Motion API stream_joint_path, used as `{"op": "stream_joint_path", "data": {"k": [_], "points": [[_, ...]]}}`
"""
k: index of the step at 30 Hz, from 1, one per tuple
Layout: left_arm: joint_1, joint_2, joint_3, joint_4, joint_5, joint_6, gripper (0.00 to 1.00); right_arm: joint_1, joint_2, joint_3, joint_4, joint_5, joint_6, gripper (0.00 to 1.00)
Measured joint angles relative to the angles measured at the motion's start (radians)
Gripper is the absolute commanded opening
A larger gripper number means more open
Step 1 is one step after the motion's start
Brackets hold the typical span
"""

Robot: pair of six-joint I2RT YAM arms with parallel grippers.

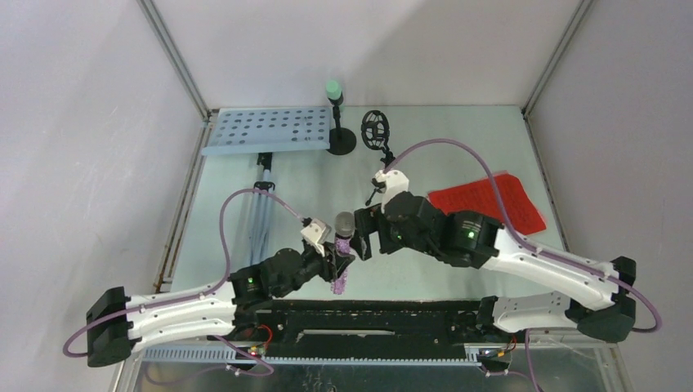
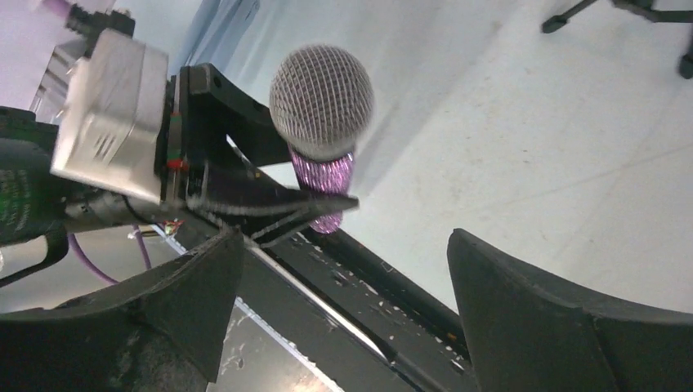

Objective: Pack up the instrument practice props

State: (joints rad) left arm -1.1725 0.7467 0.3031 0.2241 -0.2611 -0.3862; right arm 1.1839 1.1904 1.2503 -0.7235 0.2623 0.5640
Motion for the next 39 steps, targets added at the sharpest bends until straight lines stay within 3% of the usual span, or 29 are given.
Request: {"op": "stream_joint_path", "data": {"k": [5, 9, 15, 23, 35, 39], "points": [[0.085, -0.008, 0.0, -0.139, -0.086, -0.091, 0.0, 0.001, -0.093, 0.0, -0.051, 0.073, 0.002, 1.0], [0.242, 0.039, 0.023, -0.238, -0.074, -0.143, 0.0, 0.001, -0.135, 0.0, -0.073, 0.1, 0.006, 1.0], [0.426, 0.254, 0.214, -0.412, -0.056, -0.162, 0.01, 0.002, -0.121, 0.0, -0.09, 0.103, 0.018, 1.0], [0.541, 0.517, 0.462, -0.524, -0.055, -0.145, 0.06, 0.004, -0.112, -0.027, -0.106, 0.103, 0.025, 1.0], [0.66, 0.78, 0.579, -0.571, -0.046, -0.092, 0.24, 0.005, -0.125, -0.071, -0.11, 0.103, 0.026, 1.0], [0.669, 0.851, 0.603, -0.565, -0.04, -0.09, 0.37, 0.005, -0.127, -0.087, -0.11, 0.1, 0.026, 1.0]]}}
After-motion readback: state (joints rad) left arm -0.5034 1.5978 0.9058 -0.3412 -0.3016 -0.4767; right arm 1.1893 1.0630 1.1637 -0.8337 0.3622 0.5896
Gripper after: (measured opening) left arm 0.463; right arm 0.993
